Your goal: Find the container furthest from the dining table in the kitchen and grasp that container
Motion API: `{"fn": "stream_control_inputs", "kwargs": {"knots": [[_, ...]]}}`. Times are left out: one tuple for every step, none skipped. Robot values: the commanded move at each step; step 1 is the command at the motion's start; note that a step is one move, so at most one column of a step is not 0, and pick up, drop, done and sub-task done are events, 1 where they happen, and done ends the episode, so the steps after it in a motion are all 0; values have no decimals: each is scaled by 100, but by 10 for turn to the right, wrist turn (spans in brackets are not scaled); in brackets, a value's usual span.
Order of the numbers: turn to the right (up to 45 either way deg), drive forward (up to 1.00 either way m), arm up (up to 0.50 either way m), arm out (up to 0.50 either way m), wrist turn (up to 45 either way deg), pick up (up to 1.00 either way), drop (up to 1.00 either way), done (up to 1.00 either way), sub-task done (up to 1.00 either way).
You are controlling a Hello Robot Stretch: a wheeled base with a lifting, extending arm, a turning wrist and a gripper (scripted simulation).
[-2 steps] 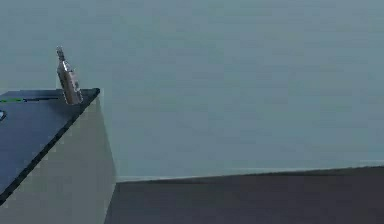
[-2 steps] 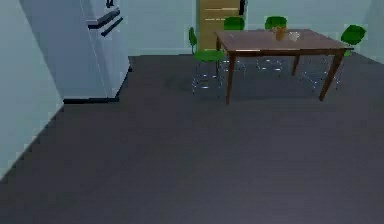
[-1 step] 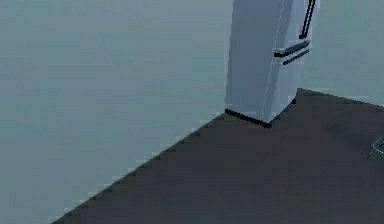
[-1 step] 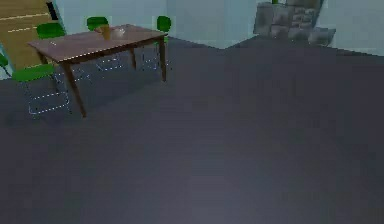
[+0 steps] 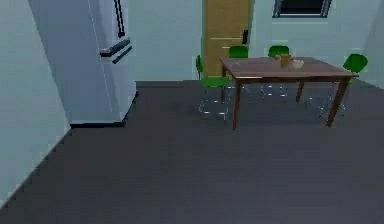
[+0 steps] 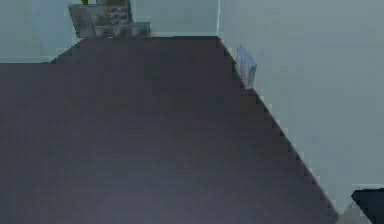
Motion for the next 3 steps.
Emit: {"fn": "stream_control_inputs", "kwargs": {"knots": [[450, 0, 0, 0, 0, 0, 0, 0, 0], [240, 0, 0, 0, 0, 0, 0, 0, 0], [0, 0, 50, 0, 0, 0, 0, 0, 0]]}}
